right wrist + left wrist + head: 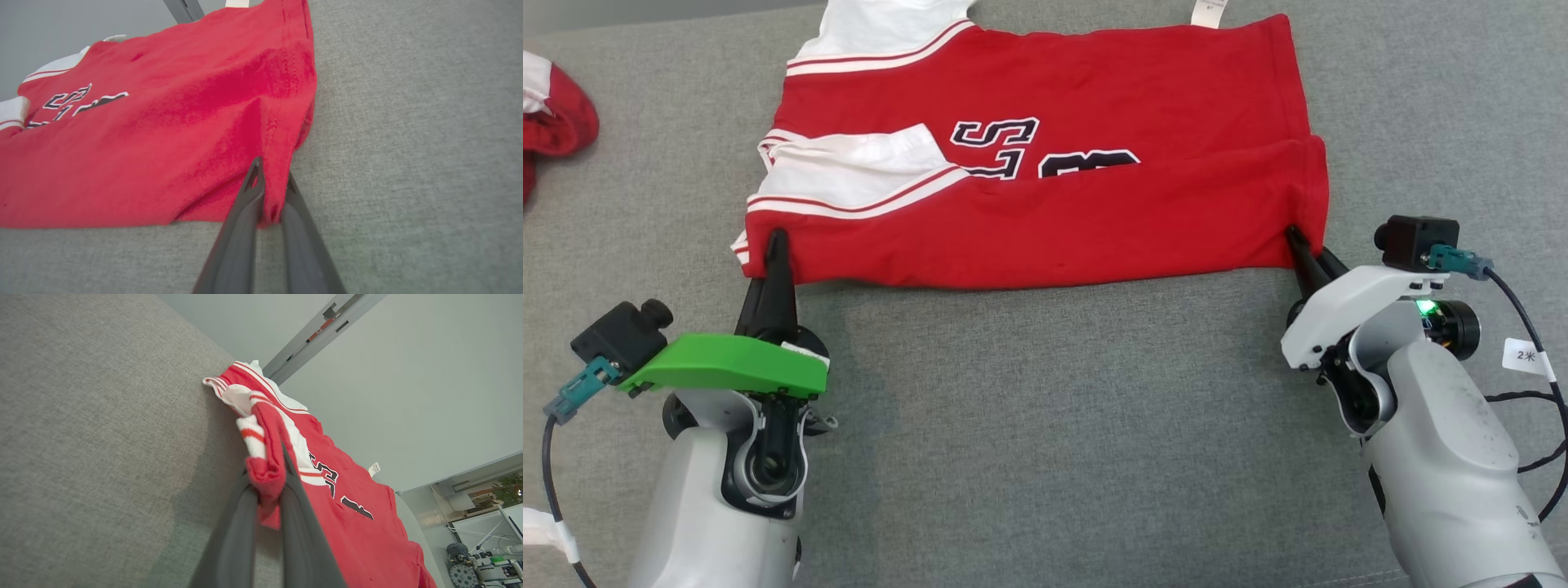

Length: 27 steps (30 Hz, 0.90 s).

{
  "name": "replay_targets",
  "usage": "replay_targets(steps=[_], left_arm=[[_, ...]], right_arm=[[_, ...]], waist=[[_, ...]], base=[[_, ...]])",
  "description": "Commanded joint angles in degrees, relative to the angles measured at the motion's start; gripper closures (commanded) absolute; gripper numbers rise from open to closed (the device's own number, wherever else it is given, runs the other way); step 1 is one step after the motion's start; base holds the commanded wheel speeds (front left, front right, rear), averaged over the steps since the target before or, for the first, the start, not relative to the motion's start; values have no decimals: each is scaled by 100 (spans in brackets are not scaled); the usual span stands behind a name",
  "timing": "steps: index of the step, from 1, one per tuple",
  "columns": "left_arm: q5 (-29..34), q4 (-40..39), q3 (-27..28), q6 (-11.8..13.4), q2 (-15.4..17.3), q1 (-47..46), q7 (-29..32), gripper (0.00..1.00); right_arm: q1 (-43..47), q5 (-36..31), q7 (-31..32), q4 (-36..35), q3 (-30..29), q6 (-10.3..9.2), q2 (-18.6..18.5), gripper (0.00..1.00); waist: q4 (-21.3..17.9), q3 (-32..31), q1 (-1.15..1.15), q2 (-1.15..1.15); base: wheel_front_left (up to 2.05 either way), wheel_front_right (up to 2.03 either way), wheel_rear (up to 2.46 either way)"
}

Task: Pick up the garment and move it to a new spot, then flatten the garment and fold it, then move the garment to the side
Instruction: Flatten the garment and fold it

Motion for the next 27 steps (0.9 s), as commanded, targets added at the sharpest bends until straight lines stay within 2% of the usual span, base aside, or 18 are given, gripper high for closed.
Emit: replay_targets(steps=[1, 6, 11, 16, 21, 27], left_arm=[[8, -52, 2, -37, 53, -82, -54, 100], [18, -293, -42, -69, 147, -3, -73, 100], [5, -732, -78, 1, 233, 419, 54, 100], [-72, -1382, -101, 217, 282, 1362, 226, 100], [-208, -2019, -158, 482, 171, 2413, 344, 100], [-304, -2251, -187, 692, 64, 3158, 318, 100]], right_arm=[[-96, 57, -68, 44, -25, -6, -22, 100], [-167, 190, -109, -12, -105, -6, -22, 100], [250, 260, 105, -482, -163, -6, -22, 100], [1153, 335, 442, -1402, -221, -6, -23, 100], [2228, 304, 744, -2363, -414, -7, -20, 100], [3209, 461, 970, -3048, -516, -7, -22, 100]], waist=[[-14, -48, 0, 0], [-37, -230, 0, 0], [-68, -444, 0, 0], [-117, -681, 0, 0], [-61, -845, 0, 0], [5, -977, 0, 0]], base=[[0, 0, 0], [0, 0, 0], [0, 0, 0], [0, 0, 0], [0, 0, 0], [0, 0, 0]])
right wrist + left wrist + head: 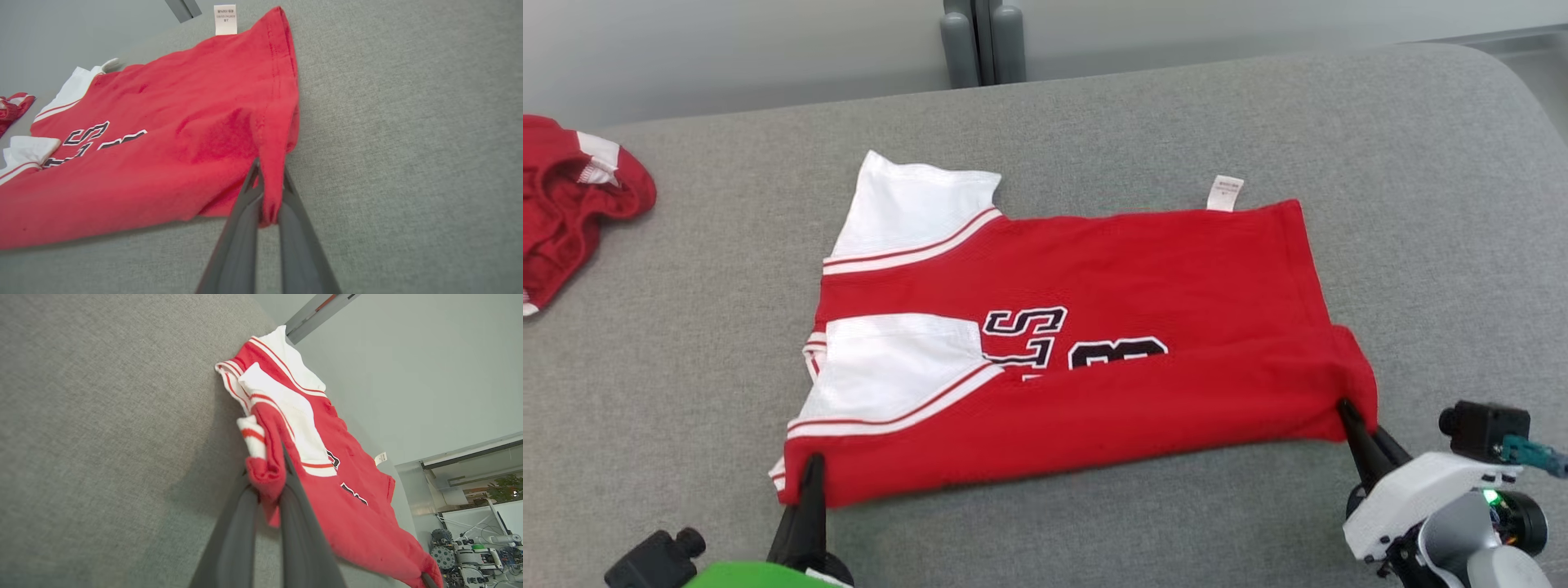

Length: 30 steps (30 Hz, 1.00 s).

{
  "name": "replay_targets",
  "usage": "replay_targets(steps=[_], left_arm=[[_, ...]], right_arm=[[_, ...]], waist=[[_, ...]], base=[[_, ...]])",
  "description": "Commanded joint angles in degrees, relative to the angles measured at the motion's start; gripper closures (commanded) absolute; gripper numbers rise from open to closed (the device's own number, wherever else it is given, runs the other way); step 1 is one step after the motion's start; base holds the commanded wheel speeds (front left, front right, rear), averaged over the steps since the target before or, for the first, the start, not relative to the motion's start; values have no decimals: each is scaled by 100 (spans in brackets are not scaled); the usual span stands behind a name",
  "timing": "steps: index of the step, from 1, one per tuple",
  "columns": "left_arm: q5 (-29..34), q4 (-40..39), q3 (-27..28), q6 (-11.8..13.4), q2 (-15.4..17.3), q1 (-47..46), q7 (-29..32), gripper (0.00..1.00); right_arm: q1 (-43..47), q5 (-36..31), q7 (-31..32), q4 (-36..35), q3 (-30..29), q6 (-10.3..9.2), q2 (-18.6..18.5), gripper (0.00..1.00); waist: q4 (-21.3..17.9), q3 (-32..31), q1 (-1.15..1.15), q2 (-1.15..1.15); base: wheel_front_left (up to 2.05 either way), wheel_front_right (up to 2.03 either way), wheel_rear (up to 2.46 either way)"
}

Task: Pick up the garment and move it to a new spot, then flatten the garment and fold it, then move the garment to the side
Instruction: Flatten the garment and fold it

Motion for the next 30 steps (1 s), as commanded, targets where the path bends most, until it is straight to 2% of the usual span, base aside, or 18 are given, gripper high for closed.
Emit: replay_targets(steps=[1, 7, 8, 10, 11, 12, 13, 17, 21, 25, 30], left_arm=[[-47, 1, 20, 41, -9, 129, -21, 100], [-122, 302, -37, 102, 14, 367, 136, 100], [-103, 380, -59, 112, 31, 384, 152, 100], [-60, 484, -87, 138, 58, 397, 171, 100], [-76, 527, -96, 159, 55, 403, 196, 70], [-45, 554, -125, 164, 79, 406, 216, 51], [-3, 554, -131, 169, 110, 399, 219, 0], [237, 435, -99, 303, 312, 408, 190, 0], [572, 119, -35, 413, 679, 283, 206, 0], [977, -324, -38, 289, 1272, -426, 459, 0], [1309, -303, -330, 24, 1769, -1788, 1078, 0]], right_arm=[[158, 71, 27, -70, -32, -7, -25, 100], [496, -112, 43, -45, -47, -7, -27, 100], [526, -123, 22, -25, -38, -7, -27, 95], [567, -90, -3, -7, -13, -7, -26, 60], [580, -78, -13, -10, -2, -7, -26, 14], [596, -68, -34, -23, 3, -7, -26, 0], [612, -63, -52, -41, -2, -7, -26, 0], [716, -158, -123, -196, -118, -7, -23, 0], [707, -258, -145, -482, -241, -7, -23, 0], [415, -464, -108, -811, -345, -7, -23, 0], [-29, -801, 24, -922, -305, -7, -20, 0]], waist=[[24, -50, 0, 0], [2, -98, 0, 0], [-10, -97, 0, 0], [-30, -89, 0, 0], [-38, -83, 0, 0], [-45, -75, 0, 0], [-49, -70, 0, 0], [-71, -56, 0, 0], [-119, -31, 0, 0], [-175, 38, 0, 0], [-221, 156, 0, 0]], base=[[0, 0, 0], [0, 0, 0], [0, 0, 0], [0, 0, 0], [0, 0, 0], [0, 0, 0], [0, 0, 0], [0, 0, 0], [0, 0, 0], [0, 0, 0], [0, 0, 0]])
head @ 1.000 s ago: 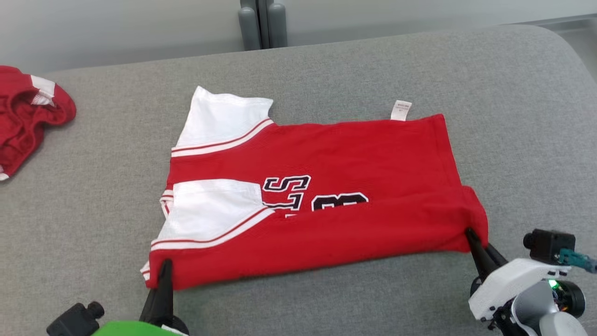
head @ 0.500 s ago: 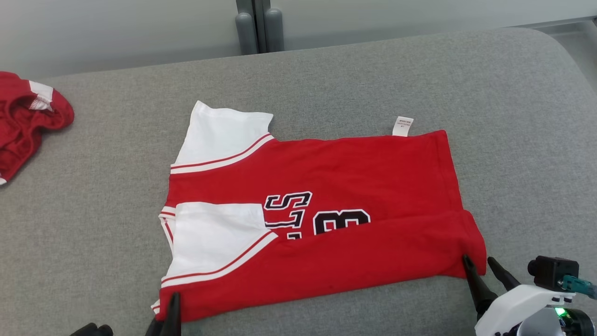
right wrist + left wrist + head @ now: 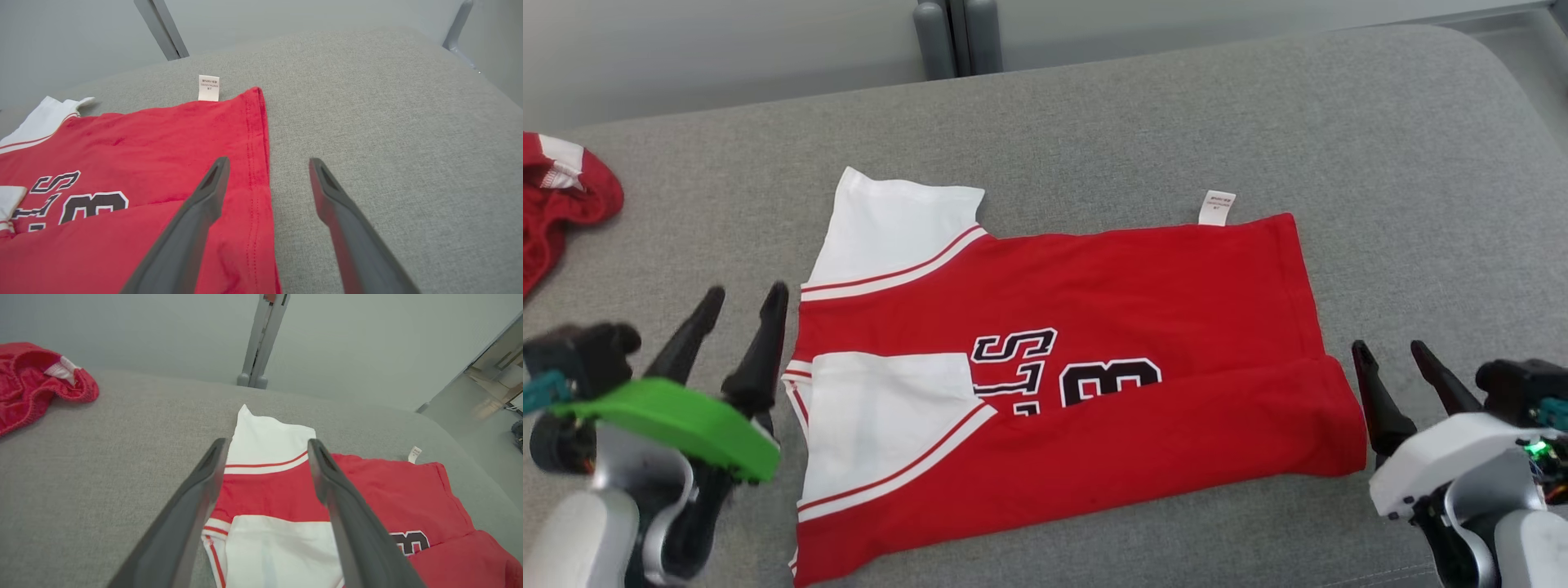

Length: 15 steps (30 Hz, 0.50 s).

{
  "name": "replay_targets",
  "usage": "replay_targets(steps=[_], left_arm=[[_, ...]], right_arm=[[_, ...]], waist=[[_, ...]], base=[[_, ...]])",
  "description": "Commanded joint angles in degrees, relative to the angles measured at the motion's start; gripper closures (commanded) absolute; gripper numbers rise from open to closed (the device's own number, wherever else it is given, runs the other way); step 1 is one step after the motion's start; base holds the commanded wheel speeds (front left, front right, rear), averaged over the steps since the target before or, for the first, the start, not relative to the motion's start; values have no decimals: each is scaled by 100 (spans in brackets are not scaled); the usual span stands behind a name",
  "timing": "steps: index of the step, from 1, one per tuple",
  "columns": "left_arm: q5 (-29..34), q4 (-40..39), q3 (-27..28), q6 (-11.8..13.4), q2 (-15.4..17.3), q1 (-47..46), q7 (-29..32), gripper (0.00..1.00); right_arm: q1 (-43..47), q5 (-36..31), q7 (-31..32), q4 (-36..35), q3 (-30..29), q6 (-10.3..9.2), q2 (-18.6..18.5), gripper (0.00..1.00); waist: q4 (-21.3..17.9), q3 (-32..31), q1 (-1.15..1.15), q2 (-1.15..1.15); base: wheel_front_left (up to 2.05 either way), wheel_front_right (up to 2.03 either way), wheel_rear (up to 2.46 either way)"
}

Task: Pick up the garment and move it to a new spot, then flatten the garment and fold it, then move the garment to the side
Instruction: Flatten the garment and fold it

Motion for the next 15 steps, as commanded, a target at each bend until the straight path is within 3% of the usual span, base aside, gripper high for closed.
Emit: replay_targets(steps=[1, 7, 15], left_arm=[[77, 90, -113, -110, 106, -421, 186, 0], [324, 1088, -671, -654, 485, -2327, 1058, 0], [184, 2290, -1439, -836, 901, -3850, 2104, 0]], right_arm=[[-174, -83, 42, -29, 45, -7, -17, 0], [-963, -401, 164, 129, 462, -7, -16, 0], [-1740, -523, 138, 453, 1067, -7, -18, 0]], waist=[[-53, 96, 0, 0], [-321, 533, 0, 0], [-803, 1103, 0, 0]], base=[[0, 0, 0], [0, 0, 0], [0, 0, 0]])
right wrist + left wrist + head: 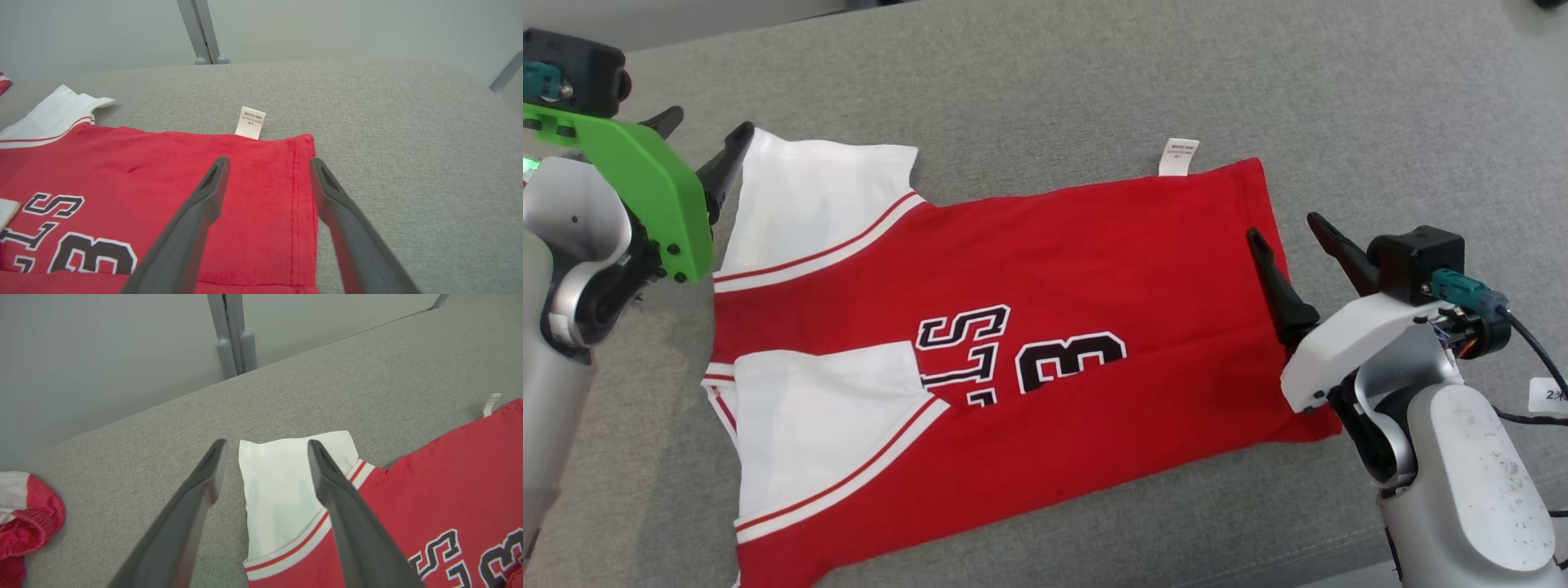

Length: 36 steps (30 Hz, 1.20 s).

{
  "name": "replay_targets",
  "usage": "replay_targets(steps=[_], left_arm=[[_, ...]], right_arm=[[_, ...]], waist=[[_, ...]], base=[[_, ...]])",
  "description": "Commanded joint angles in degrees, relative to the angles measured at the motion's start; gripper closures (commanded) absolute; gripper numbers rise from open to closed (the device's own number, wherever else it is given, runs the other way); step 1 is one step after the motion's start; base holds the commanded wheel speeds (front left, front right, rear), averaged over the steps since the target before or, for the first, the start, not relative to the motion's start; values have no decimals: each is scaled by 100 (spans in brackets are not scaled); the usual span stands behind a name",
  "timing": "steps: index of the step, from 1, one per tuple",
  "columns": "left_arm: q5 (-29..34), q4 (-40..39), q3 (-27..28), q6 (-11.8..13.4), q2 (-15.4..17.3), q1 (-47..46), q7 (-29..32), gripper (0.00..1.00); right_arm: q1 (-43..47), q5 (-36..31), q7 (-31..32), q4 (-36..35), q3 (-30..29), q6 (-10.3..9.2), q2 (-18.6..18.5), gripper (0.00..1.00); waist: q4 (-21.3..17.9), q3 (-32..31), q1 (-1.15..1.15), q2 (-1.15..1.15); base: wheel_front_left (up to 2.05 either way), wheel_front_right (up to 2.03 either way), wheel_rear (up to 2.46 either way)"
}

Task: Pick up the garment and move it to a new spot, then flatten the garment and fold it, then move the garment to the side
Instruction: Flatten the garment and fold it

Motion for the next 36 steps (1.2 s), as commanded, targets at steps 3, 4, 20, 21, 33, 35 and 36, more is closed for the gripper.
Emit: replay_targets(steps=[3, 4, 20, 21, 33, 35, 36], left_arm=[[-120, 311, -258, -24, 160, -352, 318, 0], [-148, 400, -289, -25, 198, -408, 375, 0], [-312, 1362, -214, 114, 449, -841, 654, 0], [-319, 1377, -226, 113, 441, -850, 692, 0], [-296, 1243, -241, 109, 315, -1056, 449, 100], [-302, 1212, -245, 95, 270, -1074, 358, 100], [-303, 1186, -254, 84, 249, -1084, 308, 100]], right_arm=[[-239, -75, -72, 138, 126, -7, -19, 0], [-283, -65, -94, 165, 155, -7, -19, 0], [-829, 96, -329, 461, 589, -7, -20, 0], [-858, 97, -349, 478, 589, -7, -20, 0], [-1502, 42, -131, 646, 828, -7, -355, 0], [-1732, 35, 0, 730, 972, -7, -551, 0], [-1866, 20, 90, 792, 1071, -7, -677, 0]], waist=[[-456, 481, 0, 0], [-487, 518, 0, 0], [-887, 1046, 0, 0], [-890, 1058, 0, 0], [-747, 1102, 0, 0], [-674, 1094, 0, 0], [-627, 1091, 0, 0]], base=[[0, 0, 0], [0, 0, 0], [0, 0, 0], [0, 0, 0], [0, 0, 0], [0, 0, 0], [0, 0, 0]])
